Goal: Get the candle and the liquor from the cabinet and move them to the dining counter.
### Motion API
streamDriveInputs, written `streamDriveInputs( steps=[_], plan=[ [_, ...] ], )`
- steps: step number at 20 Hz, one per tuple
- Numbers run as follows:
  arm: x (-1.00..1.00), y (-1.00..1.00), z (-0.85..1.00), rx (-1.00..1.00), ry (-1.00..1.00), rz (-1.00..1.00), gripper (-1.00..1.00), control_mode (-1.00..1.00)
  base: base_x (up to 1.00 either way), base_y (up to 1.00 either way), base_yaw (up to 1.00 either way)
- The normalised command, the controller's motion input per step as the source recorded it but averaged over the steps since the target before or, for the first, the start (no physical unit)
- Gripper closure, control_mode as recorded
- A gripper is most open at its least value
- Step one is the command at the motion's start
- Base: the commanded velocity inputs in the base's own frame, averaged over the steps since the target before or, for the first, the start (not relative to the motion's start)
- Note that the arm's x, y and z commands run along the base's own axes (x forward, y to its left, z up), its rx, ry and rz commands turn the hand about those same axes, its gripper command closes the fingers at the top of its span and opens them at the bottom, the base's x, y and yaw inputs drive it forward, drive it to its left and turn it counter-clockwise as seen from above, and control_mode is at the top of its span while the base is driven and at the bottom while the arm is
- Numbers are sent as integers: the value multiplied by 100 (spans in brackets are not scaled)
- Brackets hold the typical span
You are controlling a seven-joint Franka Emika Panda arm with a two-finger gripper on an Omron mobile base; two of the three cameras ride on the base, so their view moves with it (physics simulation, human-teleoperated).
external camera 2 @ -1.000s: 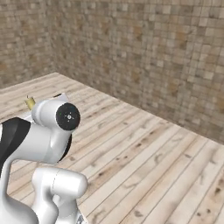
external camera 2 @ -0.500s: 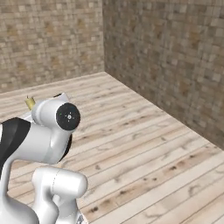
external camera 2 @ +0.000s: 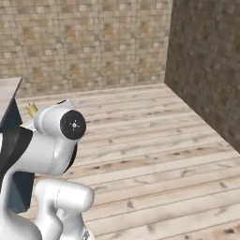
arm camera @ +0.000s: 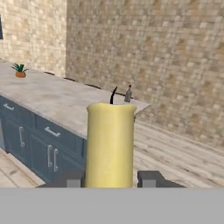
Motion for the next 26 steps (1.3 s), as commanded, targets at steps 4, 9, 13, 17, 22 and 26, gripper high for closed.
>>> streamDriveInputs(
  steps=[4, 9, 13, 17, 22, 26],
  plan=[
    [0, 0, 0, 0, 0, 0, 100, 100, 86, -17, 48],
    [0, 0, 0, 0, 0, 0, 100, 100, 86, -29, 44],
    [0, 0, 0, 0, 0, 0, 100, 100, 92, -35, 40],
    [0, 0, 0, 0, 0, 0, 100, 100, 92, -49, 35],
    [0, 0, 0, 0, 0, 0, 100, 100, 95, -56, 31],
    [0, 0, 0, 0, 0, 0, 100, 100, 95, -59, 29]
  ],
)
